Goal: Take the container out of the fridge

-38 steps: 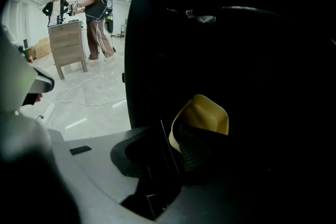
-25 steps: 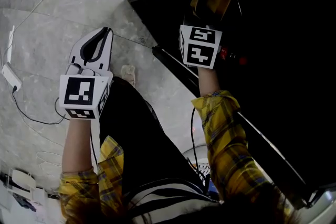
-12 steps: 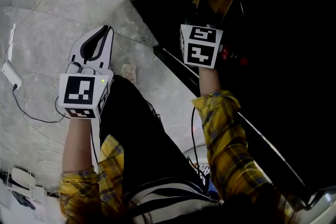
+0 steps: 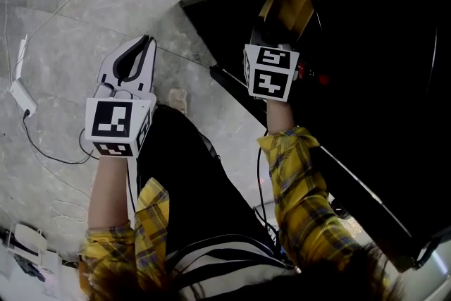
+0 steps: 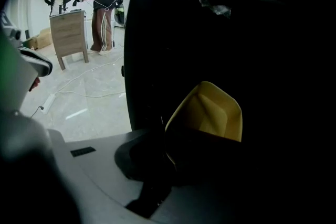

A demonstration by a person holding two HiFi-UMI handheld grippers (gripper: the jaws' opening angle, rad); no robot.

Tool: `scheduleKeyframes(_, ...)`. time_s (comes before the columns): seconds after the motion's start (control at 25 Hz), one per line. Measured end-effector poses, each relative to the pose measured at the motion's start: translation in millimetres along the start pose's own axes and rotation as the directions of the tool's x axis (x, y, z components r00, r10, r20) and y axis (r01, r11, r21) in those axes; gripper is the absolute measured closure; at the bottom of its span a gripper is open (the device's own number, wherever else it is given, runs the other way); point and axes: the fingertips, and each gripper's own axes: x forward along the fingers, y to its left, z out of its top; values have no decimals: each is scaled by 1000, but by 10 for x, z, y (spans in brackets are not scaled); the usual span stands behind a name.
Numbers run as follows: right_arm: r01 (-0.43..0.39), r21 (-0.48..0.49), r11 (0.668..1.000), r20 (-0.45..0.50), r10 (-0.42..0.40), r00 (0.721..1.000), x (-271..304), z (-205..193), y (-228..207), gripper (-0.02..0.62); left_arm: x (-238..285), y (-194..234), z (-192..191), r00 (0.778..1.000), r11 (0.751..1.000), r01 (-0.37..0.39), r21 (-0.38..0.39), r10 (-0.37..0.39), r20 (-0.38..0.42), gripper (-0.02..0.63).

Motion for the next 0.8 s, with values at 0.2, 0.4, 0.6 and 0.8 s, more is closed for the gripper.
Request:
scheduleKeyframes(0.2, -39, 9, 999, -6, 40, 999, -226, 3, 138, 546, -270, 1, 83, 1000, 1000, -28, -1, 28, 7, 575)
scheduleKeyframes(0.4, -82, 21, 996, -3, 82, 997, -534, 91, 338, 546, -602, 1, 165, 999, 999, -48, -3, 48, 9, 576)
scheduleKeyframes(0.6, -121, 14, 993, 5, 121, 993, -849, 137, 559, 546, -920, 73, 256, 996, 996, -81, -27, 81, 29, 577)
scheduleKeyframes(0.8, -169, 2, 986, 10, 169, 986, -1185, 140, 719, 546, -1200, 119, 352, 991, 992, -122, -42, 124, 49, 577)
